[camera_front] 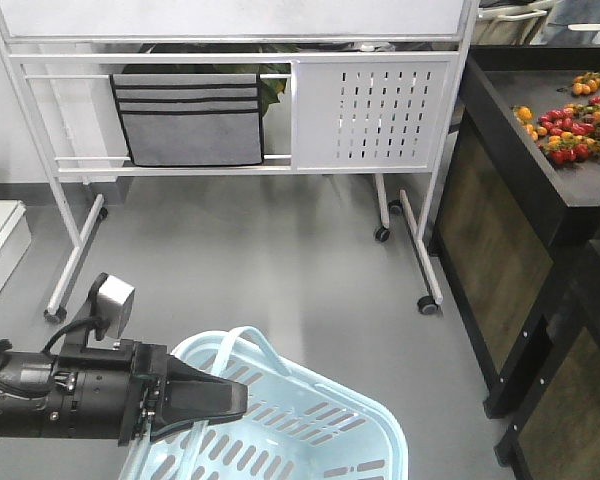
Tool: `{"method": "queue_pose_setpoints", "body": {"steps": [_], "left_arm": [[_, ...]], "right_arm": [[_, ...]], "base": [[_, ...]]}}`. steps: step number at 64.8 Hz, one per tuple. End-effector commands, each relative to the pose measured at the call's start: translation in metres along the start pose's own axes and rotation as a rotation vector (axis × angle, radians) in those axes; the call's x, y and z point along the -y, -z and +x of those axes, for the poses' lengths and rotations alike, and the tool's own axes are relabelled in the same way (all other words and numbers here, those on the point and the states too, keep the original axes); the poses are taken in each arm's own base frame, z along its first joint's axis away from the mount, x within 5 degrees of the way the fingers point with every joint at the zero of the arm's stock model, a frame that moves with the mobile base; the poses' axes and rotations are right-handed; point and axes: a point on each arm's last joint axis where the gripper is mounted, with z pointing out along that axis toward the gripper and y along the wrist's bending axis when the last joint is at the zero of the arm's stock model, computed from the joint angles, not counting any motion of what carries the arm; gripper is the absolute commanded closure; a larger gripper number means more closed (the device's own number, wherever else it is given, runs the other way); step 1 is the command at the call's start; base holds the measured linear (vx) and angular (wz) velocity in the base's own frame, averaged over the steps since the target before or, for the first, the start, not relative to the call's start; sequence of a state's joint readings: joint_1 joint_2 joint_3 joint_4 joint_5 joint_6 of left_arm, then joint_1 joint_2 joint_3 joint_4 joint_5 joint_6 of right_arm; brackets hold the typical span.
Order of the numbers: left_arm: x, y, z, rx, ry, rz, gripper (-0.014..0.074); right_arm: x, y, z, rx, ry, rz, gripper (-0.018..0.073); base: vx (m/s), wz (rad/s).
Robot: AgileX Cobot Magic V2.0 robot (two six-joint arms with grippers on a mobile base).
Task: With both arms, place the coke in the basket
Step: 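Drive the base along the aisle carrying the basket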
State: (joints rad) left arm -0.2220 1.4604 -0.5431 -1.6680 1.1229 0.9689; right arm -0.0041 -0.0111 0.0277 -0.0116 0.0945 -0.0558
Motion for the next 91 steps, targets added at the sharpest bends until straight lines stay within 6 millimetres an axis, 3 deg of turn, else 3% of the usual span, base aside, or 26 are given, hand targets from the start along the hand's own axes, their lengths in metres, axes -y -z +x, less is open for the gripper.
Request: {"method": "queue_pose_setpoints", "body": {"steps": [1, 91], "left_arm": [[0.0249, 0.003, -0.0055, 0.049, -0.015, 0.149, 0.0603], [0.0249, 0.003, -0.0055, 0.049, -0.015, 0.149, 0.0603]], "right_arm": [[0.0005, 0.0009, -0.0049, 0.081, 0.009, 0.01, 0.0569], [0.0005, 0.0009, -0.0049, 0.081, 0.009, 0.01, 0.0569]], "base": [[0.18, 0.0], [0.12, 0.01]]}}
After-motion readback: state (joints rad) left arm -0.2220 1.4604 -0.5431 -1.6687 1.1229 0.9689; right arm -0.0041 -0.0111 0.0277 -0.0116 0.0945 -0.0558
